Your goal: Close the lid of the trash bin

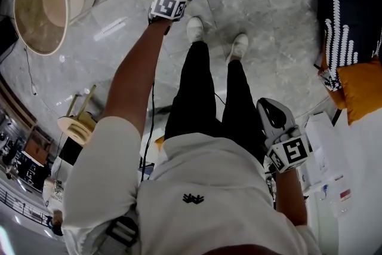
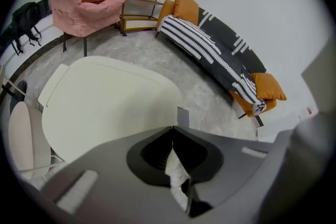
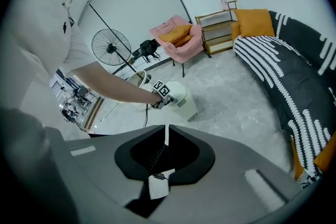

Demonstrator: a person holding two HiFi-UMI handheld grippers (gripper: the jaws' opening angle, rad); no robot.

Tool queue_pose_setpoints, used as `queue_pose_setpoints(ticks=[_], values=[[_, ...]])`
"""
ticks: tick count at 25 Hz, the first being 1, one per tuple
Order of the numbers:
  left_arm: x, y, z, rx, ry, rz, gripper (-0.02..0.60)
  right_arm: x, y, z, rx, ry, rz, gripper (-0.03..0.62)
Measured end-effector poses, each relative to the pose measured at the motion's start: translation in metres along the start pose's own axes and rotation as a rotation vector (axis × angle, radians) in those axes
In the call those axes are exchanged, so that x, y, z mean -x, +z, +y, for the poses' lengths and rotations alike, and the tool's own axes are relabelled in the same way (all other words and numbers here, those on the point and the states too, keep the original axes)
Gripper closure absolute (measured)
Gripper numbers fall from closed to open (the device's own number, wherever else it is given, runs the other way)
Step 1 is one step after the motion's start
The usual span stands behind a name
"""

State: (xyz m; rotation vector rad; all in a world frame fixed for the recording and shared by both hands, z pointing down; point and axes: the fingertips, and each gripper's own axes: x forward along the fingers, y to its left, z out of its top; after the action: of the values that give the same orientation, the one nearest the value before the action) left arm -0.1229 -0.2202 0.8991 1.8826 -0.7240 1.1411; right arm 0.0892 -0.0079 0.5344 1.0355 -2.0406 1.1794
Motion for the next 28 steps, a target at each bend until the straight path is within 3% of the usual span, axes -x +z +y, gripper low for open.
queue_pose_setpoints(ticks=[17, 22, 28], values=[[0.004, 0.000, -0.006, 0.032, 0.008, -0.011, 0.526, 0.000, 0.004, 0.001, 0.010, -0.012, -0.027, 0.573], [0.035, 0.011, -0.029, 0.057, -0.002, -0.074, 0.526, 0.006, 0.013, 0.004, 0.059, 0.022, -0.066, 0.574], [0.096, 0.014, -0.085, 0.091, -0.025, -0.181, 0.526, 0.033, 0.033, 0.005, 0.151, 0.066, -0.133, 0.574]])
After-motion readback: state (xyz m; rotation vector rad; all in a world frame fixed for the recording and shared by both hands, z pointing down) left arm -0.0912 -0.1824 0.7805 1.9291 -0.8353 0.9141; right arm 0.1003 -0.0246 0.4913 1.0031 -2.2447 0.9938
